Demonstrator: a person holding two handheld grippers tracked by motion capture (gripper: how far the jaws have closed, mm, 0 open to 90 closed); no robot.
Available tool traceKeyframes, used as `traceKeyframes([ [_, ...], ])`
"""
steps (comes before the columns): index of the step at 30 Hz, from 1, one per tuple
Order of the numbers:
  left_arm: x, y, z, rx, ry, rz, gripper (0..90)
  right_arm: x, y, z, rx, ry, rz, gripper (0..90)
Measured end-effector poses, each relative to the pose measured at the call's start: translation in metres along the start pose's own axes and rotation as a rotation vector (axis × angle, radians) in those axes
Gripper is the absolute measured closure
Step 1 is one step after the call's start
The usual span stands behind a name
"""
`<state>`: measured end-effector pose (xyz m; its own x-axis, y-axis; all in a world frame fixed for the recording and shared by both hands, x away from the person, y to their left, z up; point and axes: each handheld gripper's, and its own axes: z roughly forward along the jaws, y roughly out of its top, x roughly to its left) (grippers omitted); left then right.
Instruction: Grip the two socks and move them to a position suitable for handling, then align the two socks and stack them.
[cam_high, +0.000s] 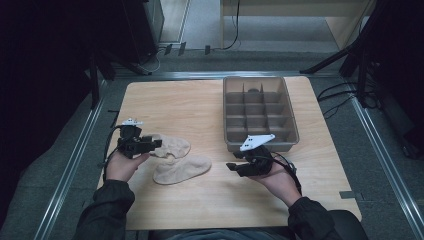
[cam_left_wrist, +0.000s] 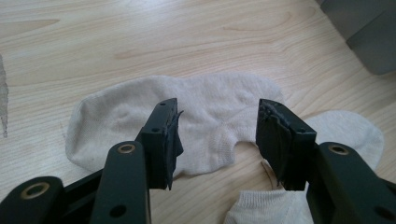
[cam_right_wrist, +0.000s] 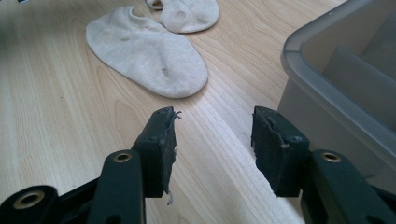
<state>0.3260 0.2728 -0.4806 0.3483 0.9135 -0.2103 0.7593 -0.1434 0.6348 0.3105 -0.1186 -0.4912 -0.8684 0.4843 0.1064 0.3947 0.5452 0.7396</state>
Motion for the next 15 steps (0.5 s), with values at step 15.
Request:
traceKeyframes([
  [15,0.001,-0.009,-0.012,0.002,-0.024,-0.002,45.6,0.011,0.017,0.018,-0.003,0.007,-0.026,51.1],
])
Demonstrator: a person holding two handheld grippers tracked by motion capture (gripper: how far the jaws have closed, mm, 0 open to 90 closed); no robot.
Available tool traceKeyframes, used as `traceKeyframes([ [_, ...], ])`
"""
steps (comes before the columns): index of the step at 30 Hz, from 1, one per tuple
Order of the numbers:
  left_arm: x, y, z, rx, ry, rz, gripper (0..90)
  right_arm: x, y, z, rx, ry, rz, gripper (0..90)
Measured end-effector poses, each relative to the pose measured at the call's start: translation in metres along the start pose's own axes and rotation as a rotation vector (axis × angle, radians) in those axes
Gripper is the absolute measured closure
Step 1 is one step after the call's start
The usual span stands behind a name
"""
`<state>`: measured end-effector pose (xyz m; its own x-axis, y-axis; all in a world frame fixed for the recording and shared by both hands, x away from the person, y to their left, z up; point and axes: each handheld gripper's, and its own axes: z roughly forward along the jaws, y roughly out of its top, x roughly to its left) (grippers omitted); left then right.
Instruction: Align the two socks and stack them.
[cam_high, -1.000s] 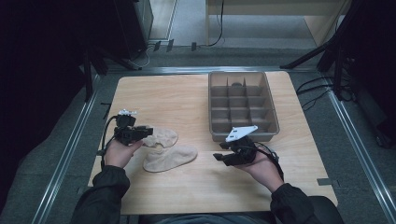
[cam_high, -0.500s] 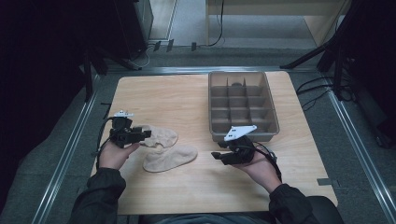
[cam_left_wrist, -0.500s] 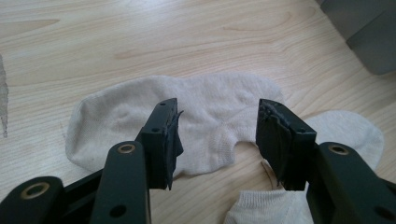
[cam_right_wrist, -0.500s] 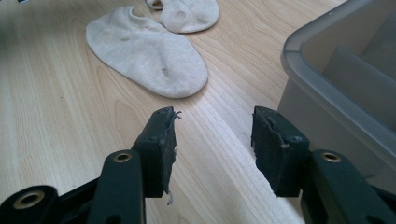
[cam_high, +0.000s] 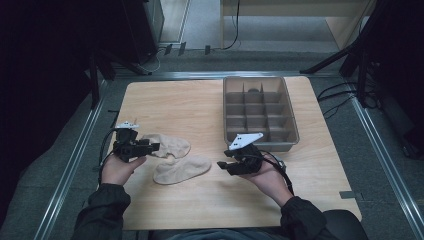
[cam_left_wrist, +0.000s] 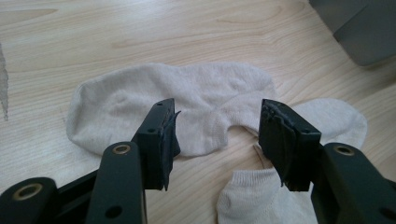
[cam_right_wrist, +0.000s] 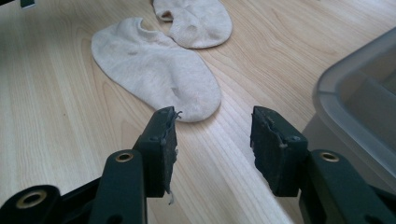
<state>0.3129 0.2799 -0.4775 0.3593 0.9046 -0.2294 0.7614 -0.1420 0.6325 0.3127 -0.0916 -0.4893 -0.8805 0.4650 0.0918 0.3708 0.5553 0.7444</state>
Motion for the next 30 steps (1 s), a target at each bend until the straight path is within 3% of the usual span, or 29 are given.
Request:
traceKeyframes([
  [14,0.000,-0.010,-0.009,0.001,-0.006,0.001,43.7,0.001,0.016,0.021,0.016,0.010,-0.005,52.8],
  [21,0.002,-0.018,-0.017,-0.004,0.003,-0.008,43.6,0.004,0.033,0.036,0.010,0.019,-0.022,53.7],
  [30,0.006,-0.027,-0.024,-0.011,0.003,-0.022,43.7,0.006,0.050,0.068,0.009,0.033,-0.040,56.3],
])
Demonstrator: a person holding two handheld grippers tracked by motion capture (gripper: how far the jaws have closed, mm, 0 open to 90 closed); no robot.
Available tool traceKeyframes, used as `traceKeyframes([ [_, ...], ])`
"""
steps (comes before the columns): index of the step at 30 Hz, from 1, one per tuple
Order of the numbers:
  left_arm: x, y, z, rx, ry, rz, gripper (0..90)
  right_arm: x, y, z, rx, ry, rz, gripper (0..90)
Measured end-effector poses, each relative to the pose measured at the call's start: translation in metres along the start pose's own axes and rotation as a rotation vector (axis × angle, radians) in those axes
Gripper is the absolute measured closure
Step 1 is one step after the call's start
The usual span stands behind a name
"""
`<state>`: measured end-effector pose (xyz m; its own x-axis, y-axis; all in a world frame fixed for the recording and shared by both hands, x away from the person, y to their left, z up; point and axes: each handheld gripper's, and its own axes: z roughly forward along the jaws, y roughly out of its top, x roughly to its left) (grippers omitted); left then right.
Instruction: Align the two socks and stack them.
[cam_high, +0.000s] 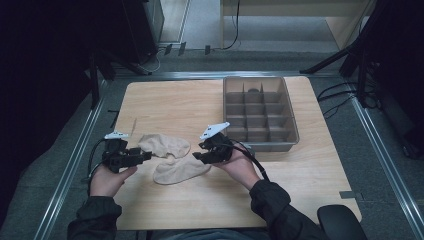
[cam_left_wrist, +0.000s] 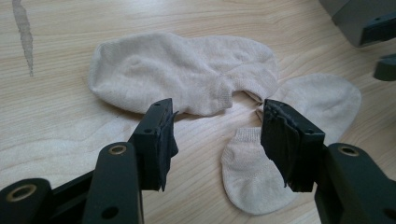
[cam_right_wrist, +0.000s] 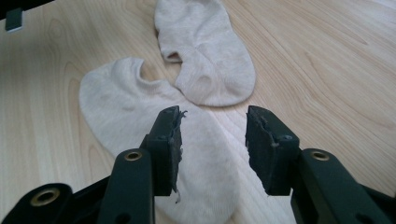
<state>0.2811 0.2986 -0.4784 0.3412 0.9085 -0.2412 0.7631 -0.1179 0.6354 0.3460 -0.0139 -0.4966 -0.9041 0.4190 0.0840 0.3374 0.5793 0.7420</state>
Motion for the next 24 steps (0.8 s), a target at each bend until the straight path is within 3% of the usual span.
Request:
traceKeyframes([
  [12,0.006,-0.002,0.001,0.001,0.002,-0.009,44.0,-0.005,0.009,0.035,-0.010,-0.008,0.010,58.1],
  [15,0.006,-0.002,0.002,0.009,0.001,-0.001,44.1,-0.008,0.012,0.042,-0.018,0.004,0.034,58.2],
  [24,0.009,-0.003,0.003,0.008,-0.003,-0.004,44.2,-0.008,0.018,0.070,0.018,-0.021,0.033,57.6],
])
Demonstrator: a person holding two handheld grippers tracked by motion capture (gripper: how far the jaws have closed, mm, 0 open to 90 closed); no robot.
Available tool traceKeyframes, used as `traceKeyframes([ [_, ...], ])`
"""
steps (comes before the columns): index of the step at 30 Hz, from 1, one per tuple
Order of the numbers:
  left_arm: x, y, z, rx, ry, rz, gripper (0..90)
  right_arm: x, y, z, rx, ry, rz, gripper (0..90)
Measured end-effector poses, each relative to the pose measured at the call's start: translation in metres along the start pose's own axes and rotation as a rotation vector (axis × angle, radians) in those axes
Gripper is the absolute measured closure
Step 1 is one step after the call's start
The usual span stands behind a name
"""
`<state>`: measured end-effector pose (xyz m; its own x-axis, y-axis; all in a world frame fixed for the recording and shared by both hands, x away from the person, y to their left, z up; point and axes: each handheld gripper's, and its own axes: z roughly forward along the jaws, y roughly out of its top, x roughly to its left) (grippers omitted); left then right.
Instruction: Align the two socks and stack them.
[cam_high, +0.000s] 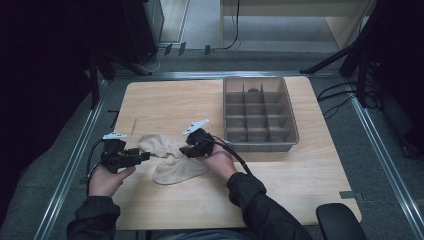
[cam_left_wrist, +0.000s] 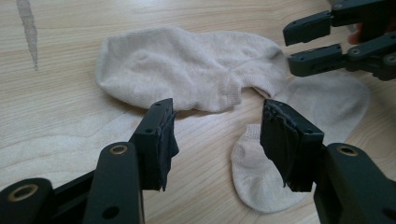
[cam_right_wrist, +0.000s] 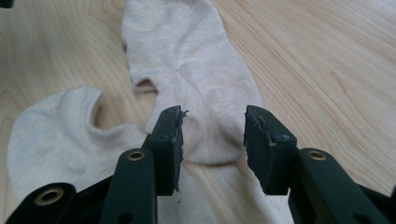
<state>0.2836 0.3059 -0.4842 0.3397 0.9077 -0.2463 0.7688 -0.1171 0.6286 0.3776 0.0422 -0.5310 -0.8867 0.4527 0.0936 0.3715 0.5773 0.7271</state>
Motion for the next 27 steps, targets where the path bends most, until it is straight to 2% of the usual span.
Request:
traceKeyframes([
  [4,0.002,0.000,0.000,-0.001,-0.001,-0.004,44.2,-0.002,0.002,0.007,-0.003,-0.008,0.017,57.3],
  [13,0.004,0.000,0.000,-0.003,-0.005,-0.010,44.2,-0.001,0.002,0.022,0.020,-0.020,0.011,56.1],
  [17,0.005,0.000,0.000,-0.003,-0.005,-0.014,44.3,-0.001,0.001,0.023,0.012,-0.023,0.013,56.6],
  [19,0.005,0.000,0.000,-0.002,-0.006,-0.014,44.2,-0.001,0.001,0.023,0.012,-0.028,0.005,58.2],
  [21,0.005,-0.001,0.000,-0.001,-0.005,-0.013,44.3,0.001,-0.001,0.023,0.001,-0.048,-0.025,62.1],
  [27,0.006,-0.001,0.000,-0.002,-0.006,-0.016,44.3,0.000,-0.004,0.023,-0.018,-0.078,-0.016,74.6],
])
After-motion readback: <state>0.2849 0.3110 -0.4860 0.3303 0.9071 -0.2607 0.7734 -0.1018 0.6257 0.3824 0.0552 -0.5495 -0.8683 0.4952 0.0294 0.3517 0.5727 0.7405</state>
